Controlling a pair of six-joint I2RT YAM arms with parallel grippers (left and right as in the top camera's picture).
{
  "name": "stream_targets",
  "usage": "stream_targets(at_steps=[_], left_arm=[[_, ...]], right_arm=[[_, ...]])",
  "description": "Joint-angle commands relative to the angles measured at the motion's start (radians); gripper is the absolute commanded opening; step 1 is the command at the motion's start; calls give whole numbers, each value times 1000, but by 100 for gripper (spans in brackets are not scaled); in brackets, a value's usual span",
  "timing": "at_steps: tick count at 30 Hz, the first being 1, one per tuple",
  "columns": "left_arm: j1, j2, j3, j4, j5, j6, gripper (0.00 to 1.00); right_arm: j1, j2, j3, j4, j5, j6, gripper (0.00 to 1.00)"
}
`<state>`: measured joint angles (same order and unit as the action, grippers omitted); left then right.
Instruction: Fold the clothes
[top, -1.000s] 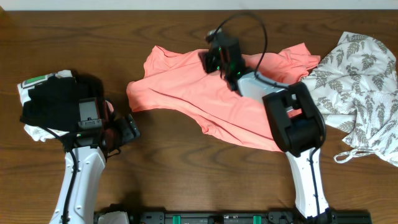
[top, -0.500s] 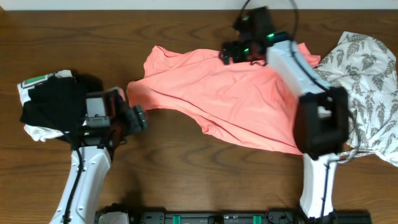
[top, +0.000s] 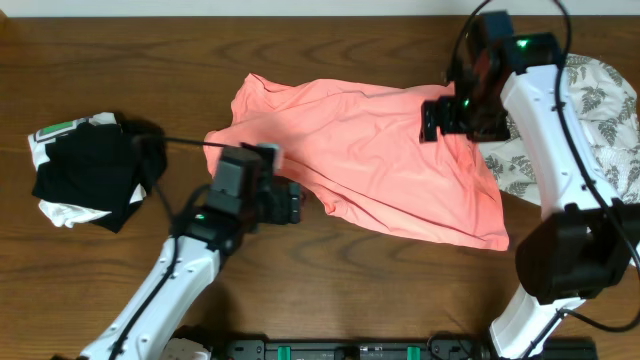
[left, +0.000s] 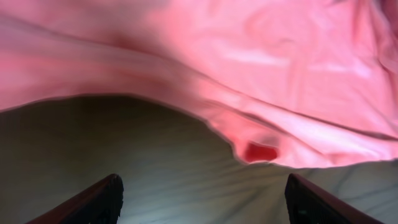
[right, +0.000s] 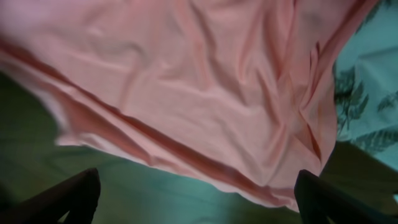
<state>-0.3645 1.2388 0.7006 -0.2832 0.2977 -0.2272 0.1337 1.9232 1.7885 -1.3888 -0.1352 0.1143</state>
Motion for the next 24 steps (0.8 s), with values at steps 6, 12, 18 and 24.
stream_targets(at_steps=[6, 12, 18, 24], left_arm=[[-169, 168, 1, 171, 9, 15, 83], [-224, 300, 1, 271, 9, -38, 83], [-233, 359, 1, 306, 8, -40, 83], [-233, 362, 1, 365, 9, -40, 83]], right_arm=[[-88, 19, -195, 92, -46, 16, 99], [-122, 19, -254, 98, -49, -16, 98], [-121, 19, -256, 114, -50, -19, 99], [-119, 19, -256, 121, -57, -19, 98]])
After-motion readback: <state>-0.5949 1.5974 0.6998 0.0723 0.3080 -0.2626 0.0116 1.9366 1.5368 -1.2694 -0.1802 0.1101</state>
